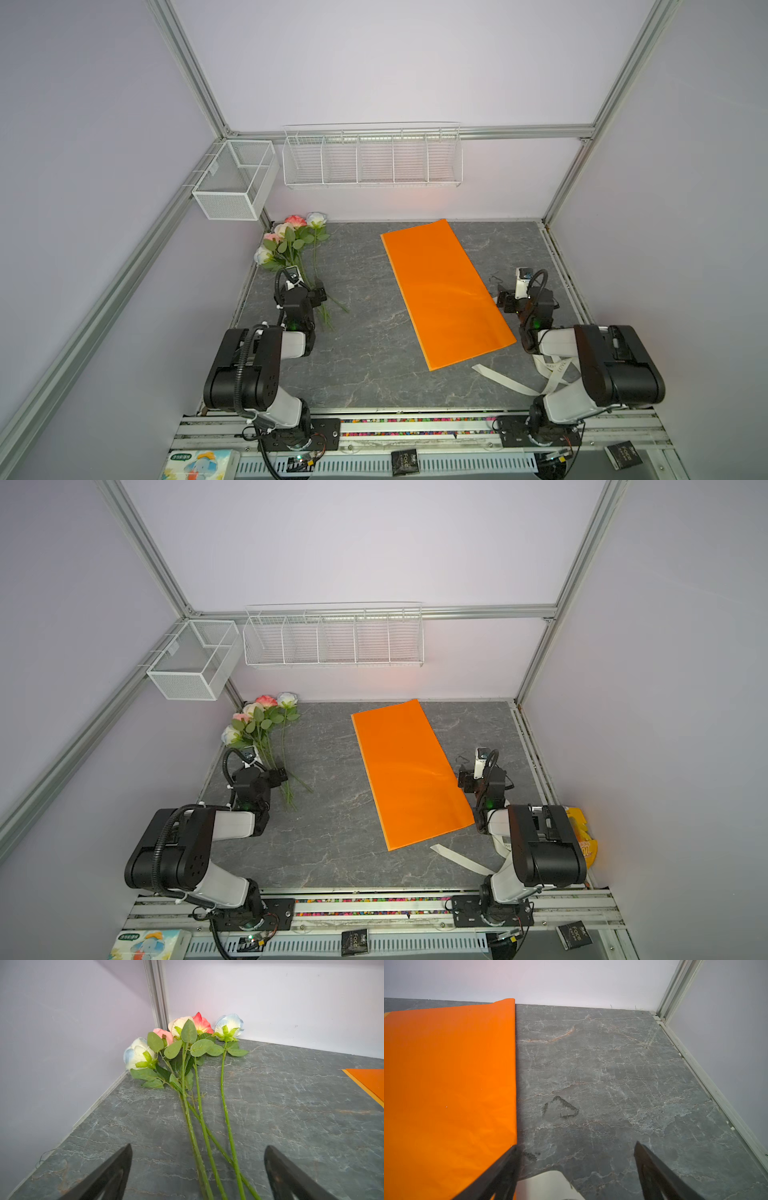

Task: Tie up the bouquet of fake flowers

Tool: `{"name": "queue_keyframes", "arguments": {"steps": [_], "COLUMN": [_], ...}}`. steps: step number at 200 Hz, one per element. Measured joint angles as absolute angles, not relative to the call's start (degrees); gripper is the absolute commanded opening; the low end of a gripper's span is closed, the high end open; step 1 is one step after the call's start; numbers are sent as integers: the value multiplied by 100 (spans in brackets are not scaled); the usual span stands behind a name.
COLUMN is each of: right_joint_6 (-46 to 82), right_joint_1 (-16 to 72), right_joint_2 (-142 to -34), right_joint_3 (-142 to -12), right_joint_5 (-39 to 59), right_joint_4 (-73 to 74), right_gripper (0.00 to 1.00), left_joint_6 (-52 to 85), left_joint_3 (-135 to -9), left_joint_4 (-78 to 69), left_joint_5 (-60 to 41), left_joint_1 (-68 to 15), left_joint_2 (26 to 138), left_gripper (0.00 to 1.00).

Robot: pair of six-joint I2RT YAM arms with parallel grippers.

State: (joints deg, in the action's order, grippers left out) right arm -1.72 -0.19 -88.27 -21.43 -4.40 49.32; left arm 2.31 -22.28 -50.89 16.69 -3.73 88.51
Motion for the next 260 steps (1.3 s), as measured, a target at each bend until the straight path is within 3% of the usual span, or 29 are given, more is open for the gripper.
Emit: {"name": "queue_keyframes", "arguments": {"steps": [219,240,260], "right_joint_6": [-167,-139,75], "right_joint_1": [-78,-78,-78], "right_joint_2": [-8825,-8678,-8189], "right_joint_3": [-2147,-2220,-2659], "right_joint_5": [-301,-342,-508], "right_joint_4": [4908,4591,3428], "right_gripper": [88,88,88], "left_joint_6": [228,233,305], "left_joint_3": [-2154,-1852,-1763], "left_joint_4": [-5275,-5502,-4952], "left_joint_5": [1645,1682,1763], "left_joint_1": [-373,-373,-373], "left_joint_2": [8851,8715,8084], "left_gripper": [99,99,99]}}
